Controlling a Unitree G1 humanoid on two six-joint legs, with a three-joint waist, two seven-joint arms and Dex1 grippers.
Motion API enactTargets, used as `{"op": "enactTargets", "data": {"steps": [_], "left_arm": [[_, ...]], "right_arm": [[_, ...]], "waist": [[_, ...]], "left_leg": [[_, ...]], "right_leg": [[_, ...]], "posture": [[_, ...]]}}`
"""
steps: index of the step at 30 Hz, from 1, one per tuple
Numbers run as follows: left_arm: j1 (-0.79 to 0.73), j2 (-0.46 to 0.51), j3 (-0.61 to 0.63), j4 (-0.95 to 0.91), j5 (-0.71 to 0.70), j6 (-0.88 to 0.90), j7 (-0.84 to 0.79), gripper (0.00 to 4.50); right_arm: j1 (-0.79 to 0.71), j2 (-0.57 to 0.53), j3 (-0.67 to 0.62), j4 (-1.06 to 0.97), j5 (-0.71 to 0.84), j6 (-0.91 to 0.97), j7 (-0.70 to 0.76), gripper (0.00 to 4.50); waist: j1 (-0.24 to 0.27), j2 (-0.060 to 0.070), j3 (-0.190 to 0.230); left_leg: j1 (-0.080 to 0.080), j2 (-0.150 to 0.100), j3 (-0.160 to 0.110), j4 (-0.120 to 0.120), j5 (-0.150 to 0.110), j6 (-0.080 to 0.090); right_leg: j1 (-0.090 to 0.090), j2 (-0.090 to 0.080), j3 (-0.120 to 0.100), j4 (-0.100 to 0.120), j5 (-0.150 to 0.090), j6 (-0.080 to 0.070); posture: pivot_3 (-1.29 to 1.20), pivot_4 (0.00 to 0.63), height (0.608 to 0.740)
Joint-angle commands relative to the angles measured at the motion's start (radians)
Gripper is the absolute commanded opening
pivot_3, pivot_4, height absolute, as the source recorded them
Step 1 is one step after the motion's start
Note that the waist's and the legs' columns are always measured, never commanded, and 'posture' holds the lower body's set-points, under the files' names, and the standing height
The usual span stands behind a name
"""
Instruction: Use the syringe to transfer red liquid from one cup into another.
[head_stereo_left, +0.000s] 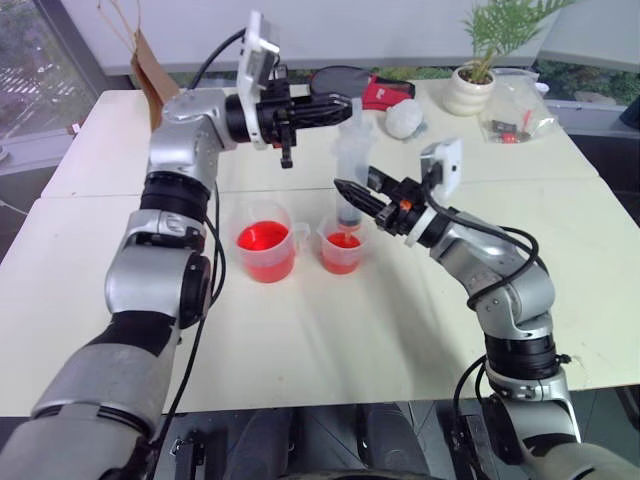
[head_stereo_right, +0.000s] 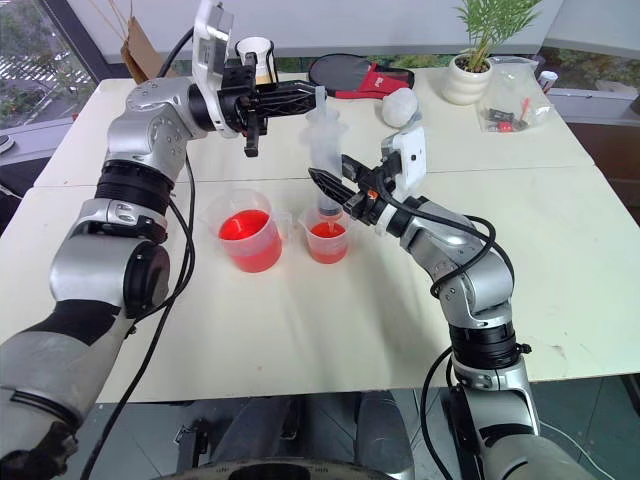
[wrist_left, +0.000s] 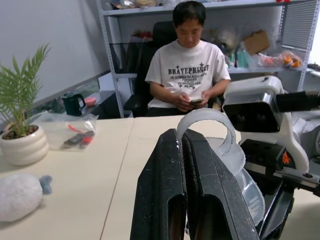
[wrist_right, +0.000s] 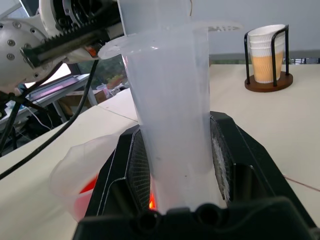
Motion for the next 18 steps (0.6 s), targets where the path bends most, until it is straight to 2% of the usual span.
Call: {"op": "enactTargets", "data": {"steps": [1,8,11,15,18], "left_arm": [[0.047,-0.019,-0.079,0.009,0.069,-0.01,-0.02,0.03],[0.048,-0.016,-0.058,0.026,0.068,-0.013,0.005,0.03],[-0.007,0.011,0.025,0.048,-0.011,0.096,0.022,0.92],[-0.027,0.088,0.096,0.037,-0.055,0.159,0.052,2.81],[0.015,0.162,0.112,-0.027,-0.064,0.196,0.05,2.81]], "right_arm": [[-0.097,0.003,-0.065,-0.064,0.029,-0.049,-0.015,1.34],[-0.112,-0.003,-0.077,-0.087,0.052,-0.017,-0.013,1.34],[-0.104,-0.015,-0.085,-0.109,0.071,0.009,-0.013,1.34],[-0.111,-0.016,-0.121,-0.13,0.115,0.047,-0.045,1.34],[-0.14,0.009,-0.191,-0.113,0.184,0.078,-0.105,1.34]], "waist": [[0.0,0.0,0.0],[0.001,0.0,0.0],[0.0,0.0,0.0],[-0.005,0.0,0.0],[-0.007,0.0,0.0]], "left_leg": [[0.0,0.0,0.0,0.0,0.0,0.0],[0.0,0.0,0.0,0.0,0.0,0.0],[0.0,0.0,0.0,0.001,0.0,0.0],[-0.001,0.0,0.0,0.001,0.0,0.0],[-0.002,0.0,-0.001,0.001,0.0,0.001]], "right_leg": [[0.0,0.0,0.0,0.0,0.0,0.0],[0.0,0.0,0.0,0.0,0.0,0.0],[0.0,0.0,0.0,0.0,0.0,0.0],[-0.001,0.0,0.0,0.001,0.0,0.0],[-0.002,0.001,0.0,0.001,0.0,0.0]], "posture": [[0.0,0.15,0.739],[0.0,0.15,0.739],[0.0,0.15,0.739],[0.0,0.15,0.739],[0.0,0.15,0.739]]}}
